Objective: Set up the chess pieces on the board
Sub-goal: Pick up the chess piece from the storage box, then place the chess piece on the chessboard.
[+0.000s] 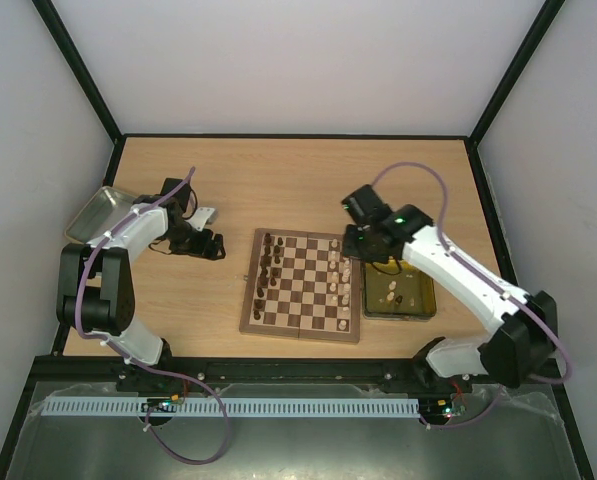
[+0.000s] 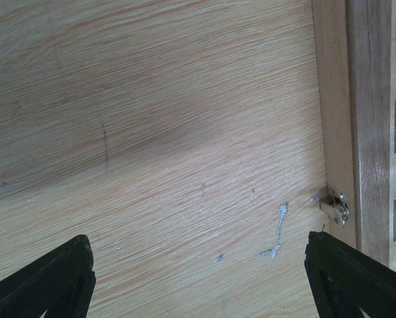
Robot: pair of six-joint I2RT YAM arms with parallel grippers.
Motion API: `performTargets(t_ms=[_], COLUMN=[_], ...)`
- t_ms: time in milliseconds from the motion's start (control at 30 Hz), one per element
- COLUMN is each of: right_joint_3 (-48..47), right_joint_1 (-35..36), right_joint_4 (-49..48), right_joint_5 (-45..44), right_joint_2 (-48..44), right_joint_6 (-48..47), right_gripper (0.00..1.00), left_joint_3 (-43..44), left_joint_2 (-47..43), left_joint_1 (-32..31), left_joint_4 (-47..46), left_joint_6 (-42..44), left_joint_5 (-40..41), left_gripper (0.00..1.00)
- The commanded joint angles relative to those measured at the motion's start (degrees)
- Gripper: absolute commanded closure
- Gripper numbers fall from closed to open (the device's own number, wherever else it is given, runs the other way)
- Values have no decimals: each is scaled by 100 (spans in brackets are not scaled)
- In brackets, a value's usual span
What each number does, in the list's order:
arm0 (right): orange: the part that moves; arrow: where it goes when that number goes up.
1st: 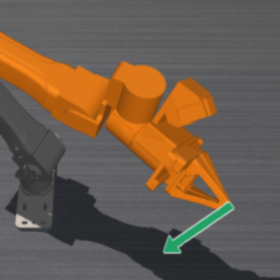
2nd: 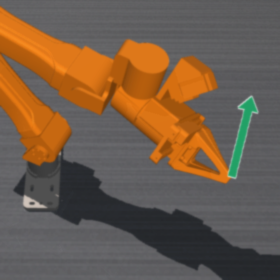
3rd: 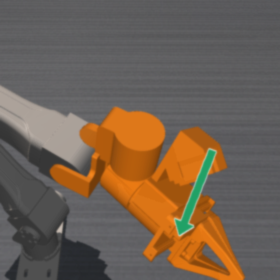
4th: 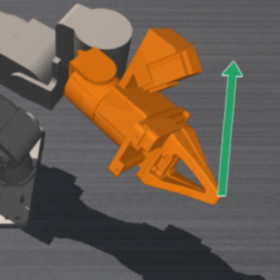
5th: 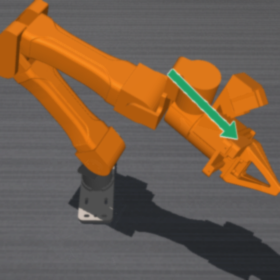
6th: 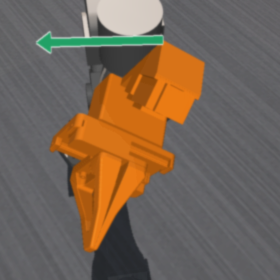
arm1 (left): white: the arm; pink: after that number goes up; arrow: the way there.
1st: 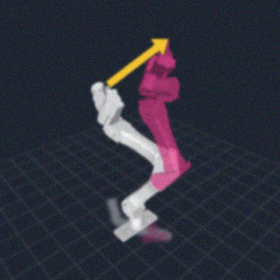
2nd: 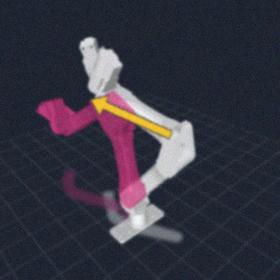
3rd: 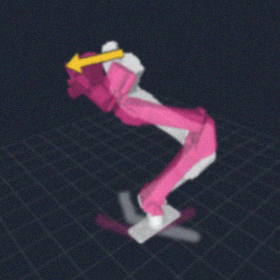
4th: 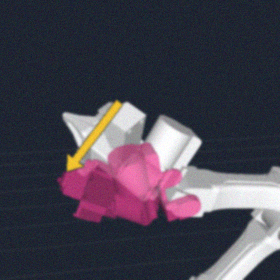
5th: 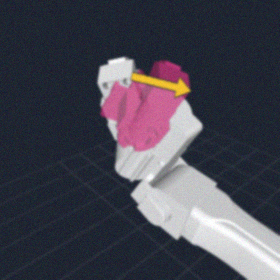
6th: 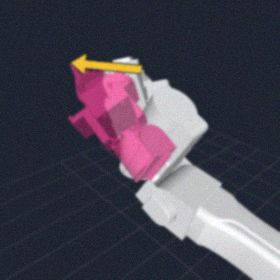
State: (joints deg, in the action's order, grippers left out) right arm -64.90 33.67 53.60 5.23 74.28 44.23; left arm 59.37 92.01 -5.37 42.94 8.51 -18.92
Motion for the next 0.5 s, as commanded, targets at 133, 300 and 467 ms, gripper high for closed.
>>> performTargets(t_ms=[133,300,467], right_joint_3=[-1458,-2103,-2484], right_joint_1=[1610,1809,1834], right_joint_4=[248,-107,-106], right_joint_5=[-129,437,657], right_joint_2=[1159,1561,1845], right_joint_6=[518,509,479], right_gripper=[98,98,98], left_joint_3=[55,247,306], left_joint_2=[-144,-292,-401], left_joint_1=[-26,28,68], left_joint_4=[133,393,507], left_joint_6=[-6,160,246], left_joint_5=[-157,-1184,-1588], left_gripper=[13,21,24])
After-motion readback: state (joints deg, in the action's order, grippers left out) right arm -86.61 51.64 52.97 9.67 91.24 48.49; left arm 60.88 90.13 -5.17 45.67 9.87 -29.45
